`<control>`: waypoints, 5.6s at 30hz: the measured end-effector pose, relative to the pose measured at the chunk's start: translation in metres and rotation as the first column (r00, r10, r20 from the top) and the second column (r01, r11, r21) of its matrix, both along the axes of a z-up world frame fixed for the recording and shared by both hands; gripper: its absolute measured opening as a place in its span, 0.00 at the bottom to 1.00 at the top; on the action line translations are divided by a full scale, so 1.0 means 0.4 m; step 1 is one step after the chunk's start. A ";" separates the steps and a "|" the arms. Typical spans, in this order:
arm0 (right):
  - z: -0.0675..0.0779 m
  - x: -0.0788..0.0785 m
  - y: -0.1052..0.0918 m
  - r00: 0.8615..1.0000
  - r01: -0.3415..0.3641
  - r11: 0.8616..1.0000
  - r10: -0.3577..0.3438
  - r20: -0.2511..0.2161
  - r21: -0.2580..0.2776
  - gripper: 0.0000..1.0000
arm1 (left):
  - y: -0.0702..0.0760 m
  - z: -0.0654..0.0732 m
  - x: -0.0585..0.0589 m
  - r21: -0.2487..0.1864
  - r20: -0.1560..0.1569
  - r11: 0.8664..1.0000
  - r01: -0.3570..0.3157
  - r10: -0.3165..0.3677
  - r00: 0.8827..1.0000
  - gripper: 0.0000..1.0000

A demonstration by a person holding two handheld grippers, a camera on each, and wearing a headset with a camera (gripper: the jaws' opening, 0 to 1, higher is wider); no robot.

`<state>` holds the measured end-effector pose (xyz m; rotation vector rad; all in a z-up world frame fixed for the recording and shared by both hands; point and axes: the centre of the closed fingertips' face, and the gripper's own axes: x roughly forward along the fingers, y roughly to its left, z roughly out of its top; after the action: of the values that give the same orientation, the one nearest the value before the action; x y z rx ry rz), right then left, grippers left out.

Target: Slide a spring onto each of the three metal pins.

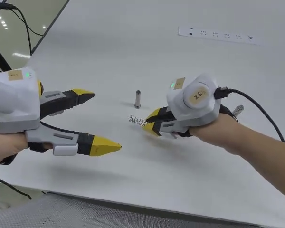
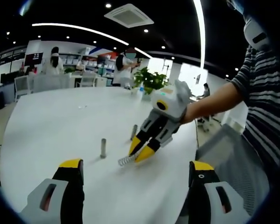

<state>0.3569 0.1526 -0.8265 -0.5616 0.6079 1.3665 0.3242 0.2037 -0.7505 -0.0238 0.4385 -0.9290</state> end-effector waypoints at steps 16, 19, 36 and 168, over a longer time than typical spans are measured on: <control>0.090 -0.013 -0.118 0.999 -0.025 1.000 0.026 0.048 -0.011 0.08 | -0.065 0.004 0.012 -0.013 -0.002 0.997 0.072 -0.073 0.997 0.84; 0.095 -0.020 -0.138 0.998 -0.033 0.999 0.034 0.055 -0.019 0.08 | -0.074 0.007 0.015 -0.023 0.000 0.997 0.074 -0.074 0.997 0.84; 0.122 -0.075 -0.163 0.988 -0.115 0.992 0.120 0.097 -0.048 0.08 | -0.174 -0.010 0.013 -0.043 0.001 0.982 0.183 -0.183 0.983 0.66; 0.245 -0.130 -0.091 0.946 -0.249 0.968 0.238 0.221 0.024 0.08 | -0.331 -0.038 -0.032 -0.015 0.011 0.912 0.411 -0.411 0.912 0.02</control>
<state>0.3049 0.1163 -0.7284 -0.7522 0.3320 1.5229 0.3113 0.0713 -0.7657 0.0595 0.4362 -1.3485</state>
